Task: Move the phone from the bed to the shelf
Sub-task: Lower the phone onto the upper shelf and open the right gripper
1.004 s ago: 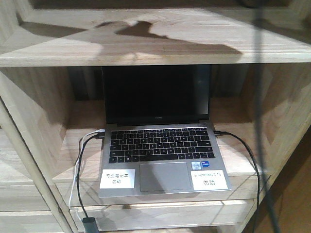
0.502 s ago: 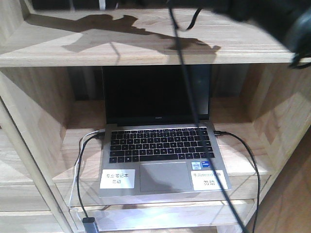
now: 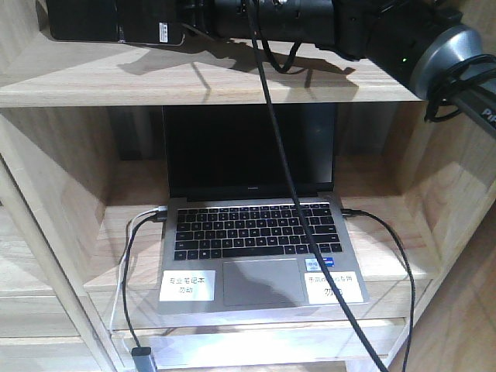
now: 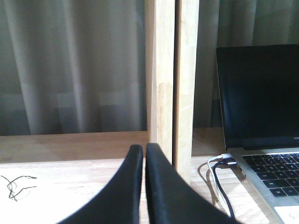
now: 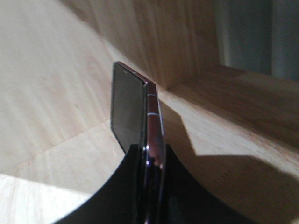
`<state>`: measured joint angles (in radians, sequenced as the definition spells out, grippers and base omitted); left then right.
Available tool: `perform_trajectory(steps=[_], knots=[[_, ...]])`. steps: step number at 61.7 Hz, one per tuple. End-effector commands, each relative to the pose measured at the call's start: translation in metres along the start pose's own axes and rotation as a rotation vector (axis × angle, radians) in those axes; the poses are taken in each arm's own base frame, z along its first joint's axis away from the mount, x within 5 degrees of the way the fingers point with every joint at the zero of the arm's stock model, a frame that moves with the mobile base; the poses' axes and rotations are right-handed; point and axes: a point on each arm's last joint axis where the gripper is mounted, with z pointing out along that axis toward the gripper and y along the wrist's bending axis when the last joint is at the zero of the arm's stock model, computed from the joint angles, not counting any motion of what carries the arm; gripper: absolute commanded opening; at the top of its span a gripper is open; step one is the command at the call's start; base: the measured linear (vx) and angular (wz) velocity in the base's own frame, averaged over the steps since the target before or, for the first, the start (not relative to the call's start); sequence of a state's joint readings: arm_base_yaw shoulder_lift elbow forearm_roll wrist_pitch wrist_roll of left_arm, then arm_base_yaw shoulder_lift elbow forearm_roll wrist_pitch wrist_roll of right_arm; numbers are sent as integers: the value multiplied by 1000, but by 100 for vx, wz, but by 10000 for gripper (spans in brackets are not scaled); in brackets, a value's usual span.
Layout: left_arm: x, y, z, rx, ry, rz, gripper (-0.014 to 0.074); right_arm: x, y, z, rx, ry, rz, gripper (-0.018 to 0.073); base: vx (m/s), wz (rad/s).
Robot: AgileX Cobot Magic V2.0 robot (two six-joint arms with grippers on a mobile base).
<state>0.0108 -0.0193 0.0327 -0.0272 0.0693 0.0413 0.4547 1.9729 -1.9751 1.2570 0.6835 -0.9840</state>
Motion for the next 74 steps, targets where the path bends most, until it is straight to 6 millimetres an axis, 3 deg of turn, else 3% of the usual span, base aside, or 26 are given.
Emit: perform_trajectory(steps=[1,11,30,36,62,74], knots=[[-16,1,-2,-5,-107,-18,1,-29,14,-16,10,-99,-17,53,0,0],[-16,1,-2,-5,-107,-18,1,-29,13,-15,16,-102,-19,160,0,0],[-16,1,-2,-5,-107,-18,1,-31,10,-17,70,-114,-46,645,0,0],[-16,1,-2,-5,-107,-18,1,-31,10,-18,80,-103,-72,726,0,0],[-16,1,-2,-5,-107,-18,1,-38,16,-25,86,-102,-110,634,0,0],[-16,1,-2,-5,-107,-18,1,-50,28,-38,86,-119,-153,457,0,0]])
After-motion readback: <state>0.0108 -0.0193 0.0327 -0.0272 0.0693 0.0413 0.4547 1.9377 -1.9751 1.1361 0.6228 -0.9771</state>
